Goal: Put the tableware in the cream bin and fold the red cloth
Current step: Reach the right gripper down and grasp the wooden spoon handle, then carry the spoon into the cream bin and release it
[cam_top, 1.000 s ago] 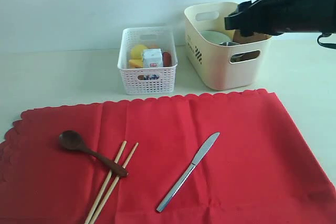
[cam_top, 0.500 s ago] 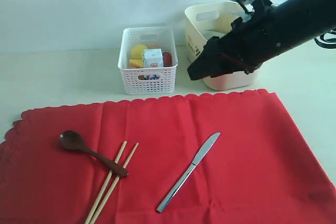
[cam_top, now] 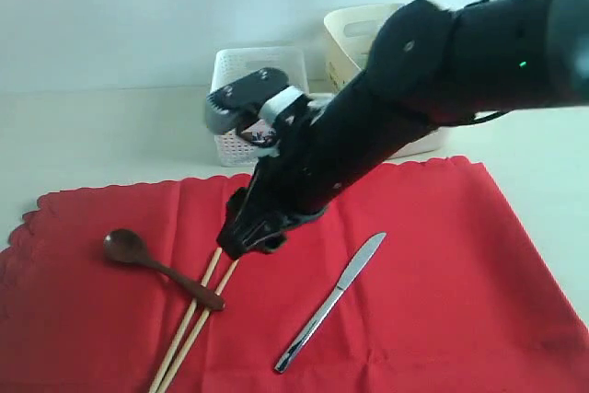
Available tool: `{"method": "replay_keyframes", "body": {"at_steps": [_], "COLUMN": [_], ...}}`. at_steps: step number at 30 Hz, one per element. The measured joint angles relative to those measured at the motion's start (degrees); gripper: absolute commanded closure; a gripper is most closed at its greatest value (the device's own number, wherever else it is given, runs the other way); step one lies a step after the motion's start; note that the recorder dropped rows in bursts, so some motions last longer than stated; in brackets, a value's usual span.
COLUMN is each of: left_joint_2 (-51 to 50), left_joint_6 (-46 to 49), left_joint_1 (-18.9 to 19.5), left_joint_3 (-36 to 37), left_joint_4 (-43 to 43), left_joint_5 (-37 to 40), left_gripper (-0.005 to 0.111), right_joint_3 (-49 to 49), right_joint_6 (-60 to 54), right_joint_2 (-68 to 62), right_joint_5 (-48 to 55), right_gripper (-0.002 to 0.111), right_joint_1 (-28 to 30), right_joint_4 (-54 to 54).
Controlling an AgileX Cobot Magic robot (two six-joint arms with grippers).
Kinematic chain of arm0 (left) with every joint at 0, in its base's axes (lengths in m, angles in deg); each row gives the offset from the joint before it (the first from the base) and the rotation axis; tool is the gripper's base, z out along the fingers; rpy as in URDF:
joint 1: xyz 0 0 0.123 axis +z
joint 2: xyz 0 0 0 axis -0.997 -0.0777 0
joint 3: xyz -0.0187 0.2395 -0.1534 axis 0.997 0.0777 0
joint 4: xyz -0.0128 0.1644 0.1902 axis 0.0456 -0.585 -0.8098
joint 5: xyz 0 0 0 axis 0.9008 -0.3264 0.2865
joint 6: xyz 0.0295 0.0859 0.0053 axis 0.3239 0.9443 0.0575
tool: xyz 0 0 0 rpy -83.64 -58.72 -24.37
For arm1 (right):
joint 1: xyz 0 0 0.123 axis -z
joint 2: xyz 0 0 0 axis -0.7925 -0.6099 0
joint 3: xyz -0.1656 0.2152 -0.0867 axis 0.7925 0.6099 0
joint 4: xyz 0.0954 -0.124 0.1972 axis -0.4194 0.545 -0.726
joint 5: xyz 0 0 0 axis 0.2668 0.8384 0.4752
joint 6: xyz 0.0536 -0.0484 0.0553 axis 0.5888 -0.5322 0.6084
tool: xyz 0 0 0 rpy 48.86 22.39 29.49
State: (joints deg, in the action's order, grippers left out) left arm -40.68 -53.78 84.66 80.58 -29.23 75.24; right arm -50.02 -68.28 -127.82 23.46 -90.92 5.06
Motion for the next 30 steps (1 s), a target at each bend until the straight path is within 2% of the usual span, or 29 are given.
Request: {"method": "replay_keyframes", "body": {"at_steps": [3,5,11,16,18,20,21,22,24,30], "left_joint_2": [0.0,0.0,0.0,0.0,0.0,0.0,0.0,0.0,0.0,0.0], "left_joint_6": [0.0,0.0,0.0,0.0,0.0,0.0,0.0,0.0,0.0,0.0], "left_joint_1": [0.0,0.0,0.0,0.0,0.0,0.0,0.0,0.0,0.0,0.0], "left_joint_3": [0.0,0.0,0.0,0.0,0.0,0.0,0.0,0.0,0.0,0.0], "left_joint_4": [0.0,0.0,0.0,0.0,0.0,0.0,0.0,0.0,0.0,0.0], "left_joint_5": [0.0,0.0,0.0,0.0,0.0,0.0,0.0,0.0,0.0,0.0], "left_gripper": [0.106,0.106,0.106,0.106,0.106,0.106,0.106,0.106,0.106,0.106], "right_joint_3": [-2.5,-7.3,-15.2,-20.9,-23.3,-24.7,-25.1,-25.3,-25.3,-25.5], "right_joint_6": [1.7,7.4,17.6,19.5,19.7,19.8,19.8,19.9,19.9,19.9], "right_joint_2": [-4.2,-9.1,-17.3,-22.3,-24.5,-26.1,-26.6,-27.4,-27.8,-25.2], "right_joint_5": [-2.2,-2.8,-2.9,-1.5,-0.7,0.0,0.3,0.5,0.9,1.2], "right_gripper": [0.053,0.053,0.053,0.053,0.058,0.070,0.081,0.086,0.108,0.108], "right_joint_1": [-5.1,-8.5,-11.6,-12.5,-12.7,-12.7,-12.7,-12.7,-12.7,-12.7], "right_joint_4": [4.5,11.7,24.8,27.2,27.7,27.8,27.8,27.8,27.9,28.0]}}
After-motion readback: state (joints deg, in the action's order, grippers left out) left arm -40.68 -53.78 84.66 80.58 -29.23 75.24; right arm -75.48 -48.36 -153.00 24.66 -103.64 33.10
